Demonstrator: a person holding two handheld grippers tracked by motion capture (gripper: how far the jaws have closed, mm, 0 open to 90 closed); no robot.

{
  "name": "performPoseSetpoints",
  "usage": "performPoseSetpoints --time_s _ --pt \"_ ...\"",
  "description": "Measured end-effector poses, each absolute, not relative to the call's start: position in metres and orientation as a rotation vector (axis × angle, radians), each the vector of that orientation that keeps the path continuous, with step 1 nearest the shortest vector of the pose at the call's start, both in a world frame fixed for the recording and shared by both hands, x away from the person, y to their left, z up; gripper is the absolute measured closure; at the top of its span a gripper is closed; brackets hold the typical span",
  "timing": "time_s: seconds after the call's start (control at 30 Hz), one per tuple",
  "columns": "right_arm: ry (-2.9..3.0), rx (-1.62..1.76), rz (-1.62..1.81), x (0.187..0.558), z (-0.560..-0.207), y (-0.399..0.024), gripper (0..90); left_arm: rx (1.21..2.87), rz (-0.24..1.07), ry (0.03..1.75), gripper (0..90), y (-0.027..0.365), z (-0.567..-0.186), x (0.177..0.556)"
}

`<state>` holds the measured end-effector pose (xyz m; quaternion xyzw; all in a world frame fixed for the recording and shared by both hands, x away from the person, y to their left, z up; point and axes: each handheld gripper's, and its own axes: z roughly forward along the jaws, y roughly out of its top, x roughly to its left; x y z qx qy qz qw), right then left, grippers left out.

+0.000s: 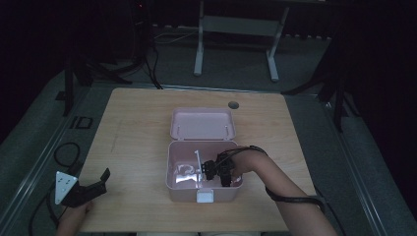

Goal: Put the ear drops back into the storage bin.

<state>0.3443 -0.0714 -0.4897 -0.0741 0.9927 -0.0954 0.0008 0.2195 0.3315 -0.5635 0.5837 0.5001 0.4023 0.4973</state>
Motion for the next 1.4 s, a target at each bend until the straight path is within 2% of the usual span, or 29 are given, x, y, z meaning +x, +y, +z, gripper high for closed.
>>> performPoseSetpoints --time_s 0.27,0.53,1.4 --pt "3.134 -0.219 -0.238 0.344 -0.479 -0.074 52.5 1.414 0.974 1.214 0.4 0.331 -0.563 0.22" --pt "3.114 -0.175 -0.165 0.342 -0.452 -0.075 48.8 1.414 0.974 1.214 0.4 0.331 -0.563 0.22" --pt "3.028 -0.022 0.033 0.341 -0.386 -0.122 45.6 1.414 0.975 1.217 0.4 0.331 -0.563 0.22"
